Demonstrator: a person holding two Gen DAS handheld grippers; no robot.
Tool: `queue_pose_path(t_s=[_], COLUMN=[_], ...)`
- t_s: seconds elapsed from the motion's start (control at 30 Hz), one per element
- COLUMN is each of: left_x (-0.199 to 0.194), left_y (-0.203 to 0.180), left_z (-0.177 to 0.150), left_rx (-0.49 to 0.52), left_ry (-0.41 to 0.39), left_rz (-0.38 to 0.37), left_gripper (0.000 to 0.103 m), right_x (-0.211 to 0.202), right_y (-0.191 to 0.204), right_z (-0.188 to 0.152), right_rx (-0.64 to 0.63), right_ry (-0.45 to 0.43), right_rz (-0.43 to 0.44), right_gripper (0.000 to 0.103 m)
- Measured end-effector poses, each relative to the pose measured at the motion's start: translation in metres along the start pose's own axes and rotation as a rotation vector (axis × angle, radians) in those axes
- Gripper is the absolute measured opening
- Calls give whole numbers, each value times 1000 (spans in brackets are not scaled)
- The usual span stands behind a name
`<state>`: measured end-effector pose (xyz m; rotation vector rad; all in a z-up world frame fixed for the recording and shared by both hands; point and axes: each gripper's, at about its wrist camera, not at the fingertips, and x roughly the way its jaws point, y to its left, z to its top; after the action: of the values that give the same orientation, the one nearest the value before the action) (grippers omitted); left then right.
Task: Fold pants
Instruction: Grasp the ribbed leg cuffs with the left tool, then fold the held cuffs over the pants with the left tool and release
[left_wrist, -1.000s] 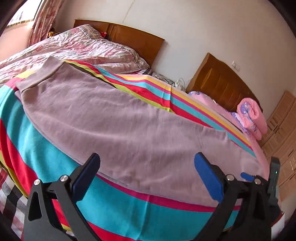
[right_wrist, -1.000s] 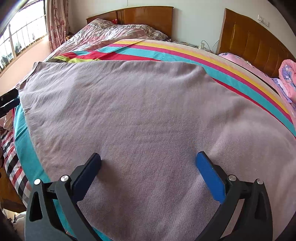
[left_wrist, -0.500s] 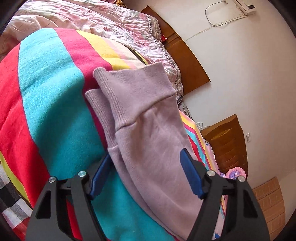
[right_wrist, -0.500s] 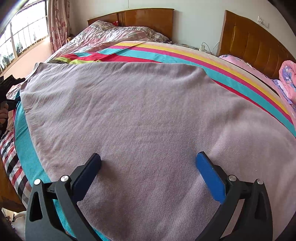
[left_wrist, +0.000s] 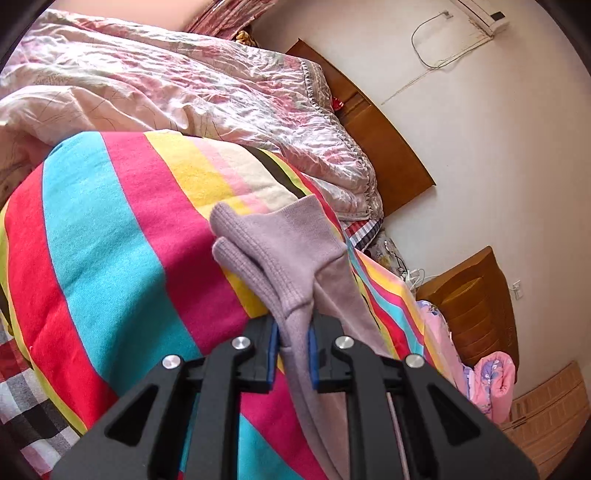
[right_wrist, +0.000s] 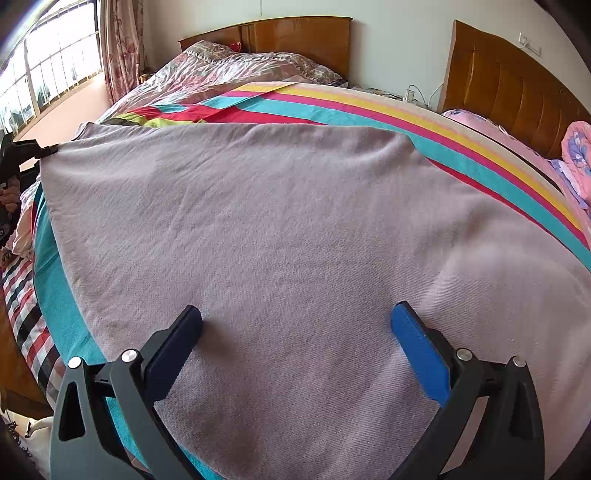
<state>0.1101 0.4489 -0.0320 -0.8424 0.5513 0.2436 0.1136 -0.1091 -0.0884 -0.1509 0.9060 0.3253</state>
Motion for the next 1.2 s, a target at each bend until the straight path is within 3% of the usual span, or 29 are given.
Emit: queue_pose_path(t_s=[0.1, 0.17, 0.23, 0.3, 0.33, 0.37, 0.43, 0.5, 0.53, 0.6, 0.67, 0.7, 0.77, 0.8, 0.9, 1.03, 1.17, 1.2], left_x=[-33, -55, -72, -77, -77, -73, -55, -34, -31, -45, -64, -71, -69, -62, -47, -35, -26, -23], left_y=[-88, -167, -237, -291, -308, -319, -320, -303, -293, -275, -253, -242, -220, -209, -181, -161, -148, -146], left_z=[-15, -47, -100, -168, -208, -247, -317, -358, -364, -349, -311, -292, -259, -247, -228, -241, -249, -250], left_rx=[270, 512, 743, 969, 1083, 1190, 1347, 1434, 1427, 1356, 1227, 1152, 1037, 996, 923, 959, 909, 901], left_ry=[-133, -186, -191, -164, -139, -84, 51, 157, 198, 178, 102, 61, 25, 22, 47, 78, 99, 100], left_rz=[86, 52, -45, -150, -200, -252, -300, -296, -308, -373, -434, -432, -339, -277, -148, -81, -81, -79], left_gripper=[13, 14, 16, 17, 23, 40, 57, 59, 60, 61, 86, 93, 98, 98, 97, 97, 98, 98], right_x=[-2, -13, -33, -55, -65, -75, -93, -107, -110, -113, -109, -104, -89, -82, -64, -56, -35, -30], right_y=[-1, -8, -24, -43, -53, -62, -82, -102, -109, -118, -119, -117, -104, -93, -52, -8, -1, -4], right_z=[0, -1, -3, -6, -7, -8, -12, -15, -17, -23, -28, -29, -29, -26, -20, -15, -18, -20], right_rx=[7, 54, 153, 248, 282, 312, 373, 420, 435, 454, 467, 474, 464, 447, 361, 245, 295, 320], right_ry=[-2, -50, -140, -226, -260, -289, -338, -359, -353, -339, -323, -310, -280, -260, -199, -147, -73, -63], right_rz=[1, 27, 71, 91, 79, 61, 36, 32, 28, 38, 71, 94, 160, 196, 327, 427, 450, 456], right_gripper=[99, 99, 99, 99, 99, 99, 99, 99, 99, 99, 99, 99, 91, 80, 66, 62, 60, 55])
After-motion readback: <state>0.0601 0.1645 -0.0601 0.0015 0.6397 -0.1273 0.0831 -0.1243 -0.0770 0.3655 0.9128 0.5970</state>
